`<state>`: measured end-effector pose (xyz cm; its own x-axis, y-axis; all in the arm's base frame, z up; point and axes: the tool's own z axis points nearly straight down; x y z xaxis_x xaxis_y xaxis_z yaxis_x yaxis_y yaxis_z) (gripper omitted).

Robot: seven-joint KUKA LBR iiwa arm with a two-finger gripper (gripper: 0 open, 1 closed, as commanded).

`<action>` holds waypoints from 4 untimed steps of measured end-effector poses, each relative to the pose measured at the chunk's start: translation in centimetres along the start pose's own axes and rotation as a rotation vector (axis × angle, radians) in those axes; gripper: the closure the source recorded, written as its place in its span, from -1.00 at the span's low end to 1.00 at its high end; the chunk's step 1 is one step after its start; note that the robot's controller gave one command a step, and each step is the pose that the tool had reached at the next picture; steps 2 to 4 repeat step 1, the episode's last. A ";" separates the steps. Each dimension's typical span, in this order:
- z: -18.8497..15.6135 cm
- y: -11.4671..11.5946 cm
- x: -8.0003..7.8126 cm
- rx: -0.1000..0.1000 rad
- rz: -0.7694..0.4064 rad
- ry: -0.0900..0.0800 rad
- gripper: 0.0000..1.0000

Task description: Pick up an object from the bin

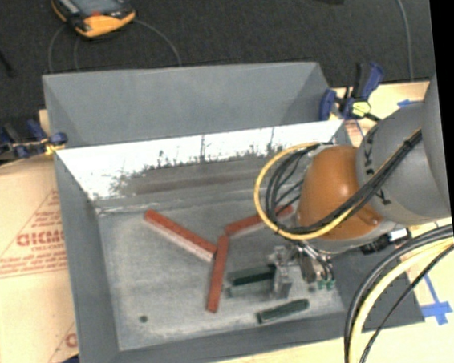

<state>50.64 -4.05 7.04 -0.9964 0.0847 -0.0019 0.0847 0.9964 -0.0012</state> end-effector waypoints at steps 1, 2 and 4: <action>-20.0 -1.4 0.4 -0.001 0.002 0.002 1.00; -20.0 -1.4 0.4 -0.001 0.002 0.002 1.00; -20.0 -1.4 0.4 -0.001 0.002 0.002 1.00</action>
Offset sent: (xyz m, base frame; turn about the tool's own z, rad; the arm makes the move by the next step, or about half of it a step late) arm 0.0000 0.0000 0.0000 0.0000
